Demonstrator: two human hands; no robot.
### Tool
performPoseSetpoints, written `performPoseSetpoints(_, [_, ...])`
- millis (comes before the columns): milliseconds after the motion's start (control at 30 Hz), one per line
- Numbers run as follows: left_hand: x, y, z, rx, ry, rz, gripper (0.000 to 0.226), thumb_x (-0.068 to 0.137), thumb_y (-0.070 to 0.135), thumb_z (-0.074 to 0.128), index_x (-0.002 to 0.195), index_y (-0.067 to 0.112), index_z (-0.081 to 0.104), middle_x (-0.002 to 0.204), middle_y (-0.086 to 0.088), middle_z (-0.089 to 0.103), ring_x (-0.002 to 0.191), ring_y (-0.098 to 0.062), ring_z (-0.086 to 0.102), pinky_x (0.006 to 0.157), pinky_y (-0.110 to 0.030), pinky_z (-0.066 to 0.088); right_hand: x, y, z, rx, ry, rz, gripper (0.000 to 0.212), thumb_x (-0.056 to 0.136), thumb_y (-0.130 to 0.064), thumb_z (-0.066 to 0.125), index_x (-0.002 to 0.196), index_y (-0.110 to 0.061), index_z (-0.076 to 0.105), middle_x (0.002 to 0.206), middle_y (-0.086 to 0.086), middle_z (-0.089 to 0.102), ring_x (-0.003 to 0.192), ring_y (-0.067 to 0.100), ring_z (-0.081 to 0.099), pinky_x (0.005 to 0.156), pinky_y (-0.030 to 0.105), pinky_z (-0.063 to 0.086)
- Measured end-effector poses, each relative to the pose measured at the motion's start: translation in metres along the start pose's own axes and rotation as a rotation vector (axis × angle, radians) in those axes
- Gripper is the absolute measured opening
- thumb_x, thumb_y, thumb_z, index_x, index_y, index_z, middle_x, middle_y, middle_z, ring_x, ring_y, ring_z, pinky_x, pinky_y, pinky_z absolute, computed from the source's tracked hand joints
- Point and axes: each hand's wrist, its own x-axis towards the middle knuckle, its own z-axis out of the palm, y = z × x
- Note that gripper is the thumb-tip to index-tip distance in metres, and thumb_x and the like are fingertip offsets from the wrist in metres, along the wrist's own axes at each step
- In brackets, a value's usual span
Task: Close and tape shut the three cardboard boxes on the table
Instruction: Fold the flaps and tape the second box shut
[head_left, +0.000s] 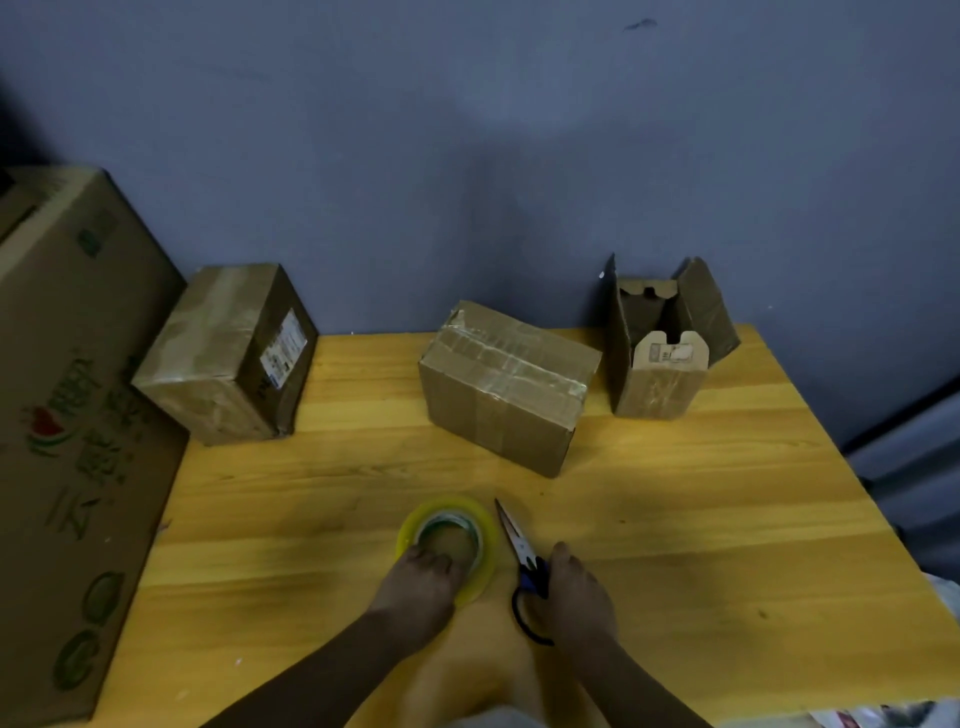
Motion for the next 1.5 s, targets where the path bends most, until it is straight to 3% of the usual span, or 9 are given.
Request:
performPoseSetpoints(133, [0.003, -0.004, 0.012, -0.026, 0.076, 0.021, 0.055, 0.031, 0.048, 0.086, 0.079, 0.026, 0.072, 0.063, 0.008, 0.063, 0.054, -0.010, 0.061, 0.055, -0.022, 0.051, 0.002, 0.000, 0.006, -0.098, -0.034, -0.078, 0.040, 0.094, -0.035, 0.056, 0.126, -0.015, 0.042, 0.131, 0.005, 0.044, 0.111, 0.021, 0.057, 0.086, 0.030, 0.048])
performPoseSetpoints(267, [-0.002, -0.011, -0.004, -0.041, 0.019, 0.046, 0.050, 0.082, 0.046, 0.062, 0.121, 0.015, 0.057, 0.108, -0.007, 0.062, 0.099, -0.025, 0.060, 0.090, -0.034, 0.045, 0.003, 0.000, -0.002, -0.238, -0.031, -0.167, 0.040, 0.095, -0.047, 0.049, 0.121, -0.016, 0.049, 0.122, 0.003, 0.051, 0.108, 0.020, 0.056, 0.079, 0.029, 0.045])
performPoseSetpoints(400, [0.006, -0.035, -0.022, -0.062, 0.338, -0.007, 0.039, 0.073, 0.058, 0.051, 0.086, 0.026, 0.068, 0.080, 0.005, 0.064, 0.069, -0.012, 0.064, 0.064, -0.021, 0.050, 0.017, -0.006, -0.038, -0.195, 0.316, -0.445, 0.026, 0.095, -0.042, 0.047, 0.097, -0.021, 0.061, 0.097, -0.003, 0.058, 0.090, 0.015, 0.059, 0.067, 0.027, 0.046])
performPoseSetpoints(567, [0.066, -0.072, -0.088, -0.218, 0.522, -0.279, 0.059, 0.082, 0.040, 0.063, 0.131, 0.011, 0.049, 0.124, -0.011, 0.052, 0.114, -0.030, 0.054, 0.093, -0.041, 0.045, 0.063, -0.059, -0.119, -0.105, 0.795, -0.602, 0.031, 0.092, -0.033, 0.048, 0.114, -0.019, 0.064, 0.113, 0.000, 0.063, 0.106, 0.019, 0.058, 0.085, 0.036, 0.047])
performPoseSetpoints(767, [0.124, -0.098, -0.131, -0.107, 0.392, -0.249, 0.072, 0.094, 0.058, 0.033, 0.152, 0.029, 0.002, 0.161, 0.005, 0.002, 0.148, -0.017, -0.001, 0.119, -0.037, 0.001, 0.114, -0.081, -0.145, -0.271, 0.353, -0.475, 0.058, 0.102, -0.044, 0.029, 0.153, -0.020, 0.016, 0.161, -0.002, 0.015, 0.149, 0.019, 0.005, 0.118, 0.037, 0.012])
performPoseSetpoints(933, [0.130, -0.110, -0.119, -0.093, 0.318, -0.176, 0.074, 0.084, 0.066, 0.007, 0.152, 0.035, 0.007, 0.161, 0.006, 0.008, 0.148, -0.019, 0.006, 0.116, -0.042, 0.014, 0.121, -0.073, -0.130, -0.321, 0.342, -0.488, 0.064, 0.098, -0.052, 0.010, 0.154, -0.021, 0.010, 0.162, -0.003, 0.007, 0.149, 0.020, 0.001, 0.119, 0.037, 0.007])
performPoseSetpoints(1033, [0.132, -0.114, -0.116, -0.040, 0.360, -0.148, 0.066, 0.094, 0.055, 0.037, 0.151, 0.032, 0.015, 0.159, 0.003, 0.018, 0.146, -0.022, 0.017, 0.114, -0.044, 0.022, 0.123, -0.071, -0.126, -0.368, 0.361, -0.515, 0.081, 0.084, -0.057, -0.006, 0.154, -0.019, 0.011, 0.162, 0.000, 0.010, 0.149, 0.023, 0.005, 0.119, 0.039, 0.009])
performPoseSetpoints(1267, [0.132, -0.109, -0.108, -0.033, 0.488, -0.165, 0.078, 0.071, 0.039, 0.079, 0.140, 0.022, 0.047, 0.143, -0.002, 0.049, 0.130, -0.025, 0.049, 0.101, -0.043, 0.043, 0.124, -0.076, -0.120, -0.365, 0.402, -0.478, 0.064, 0.097, -0.047, 0.032, 0.153, -0.018, 0.020, 0.160, 0.001, 0.021, 0.148, 0.026, 0.014, 0.118, 0.041, 0.012])
performPoseSetpoints(1500, [0.134, -0.100, -0.114, -0.032, 0.345, -0.231, 0.074, 0.097, 0.039, 0.042, 0.152, 0.020, -0.004, 0.161, 0.004, -0.002, 0.148, -0.016, -0.006, 0.118, -0.033, -0.005, 0.122, -0.088, -0.122, -0.256, 0.402, -0.414, 0.064, 0.097, -0.046, 0.042, 0.152, -0.021, 0.021, 0.159, 0.001, 0.023, 0.148, 0.027, 0.012, 0.119, 0.044, 0.010])
